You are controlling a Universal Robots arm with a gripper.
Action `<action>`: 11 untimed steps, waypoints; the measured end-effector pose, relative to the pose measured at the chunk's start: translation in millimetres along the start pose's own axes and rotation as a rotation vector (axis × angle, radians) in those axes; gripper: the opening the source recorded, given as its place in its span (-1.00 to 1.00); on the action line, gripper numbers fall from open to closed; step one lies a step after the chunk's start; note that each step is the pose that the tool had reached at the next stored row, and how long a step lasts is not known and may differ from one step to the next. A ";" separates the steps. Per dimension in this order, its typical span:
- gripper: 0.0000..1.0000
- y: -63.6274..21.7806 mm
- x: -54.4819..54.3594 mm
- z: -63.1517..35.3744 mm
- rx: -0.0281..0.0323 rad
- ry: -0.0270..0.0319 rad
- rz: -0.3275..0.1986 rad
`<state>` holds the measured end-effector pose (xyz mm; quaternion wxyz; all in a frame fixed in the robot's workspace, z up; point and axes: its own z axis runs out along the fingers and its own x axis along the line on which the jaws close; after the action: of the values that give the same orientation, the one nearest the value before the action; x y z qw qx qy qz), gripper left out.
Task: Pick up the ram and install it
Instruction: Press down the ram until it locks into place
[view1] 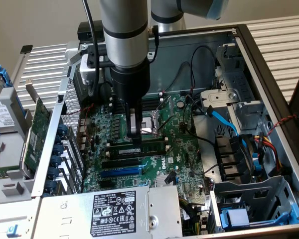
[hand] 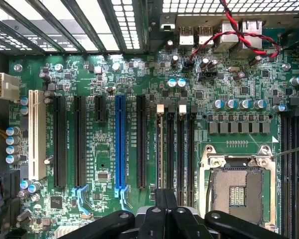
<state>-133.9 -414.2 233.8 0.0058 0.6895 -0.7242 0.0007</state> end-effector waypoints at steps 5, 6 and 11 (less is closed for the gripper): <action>-0.79 0.0 -0.7 2.1 0.0000 0.0008 -0.002; -0.79 0.0 -0.8 2.4 0.0000 0.0011 -0.002; -0.79 0.1 -1.3 3.6 -0.0001 0.0026 -0.004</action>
<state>-134.0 -412.9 230.1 0.0068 0.6910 -0.7228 0.0015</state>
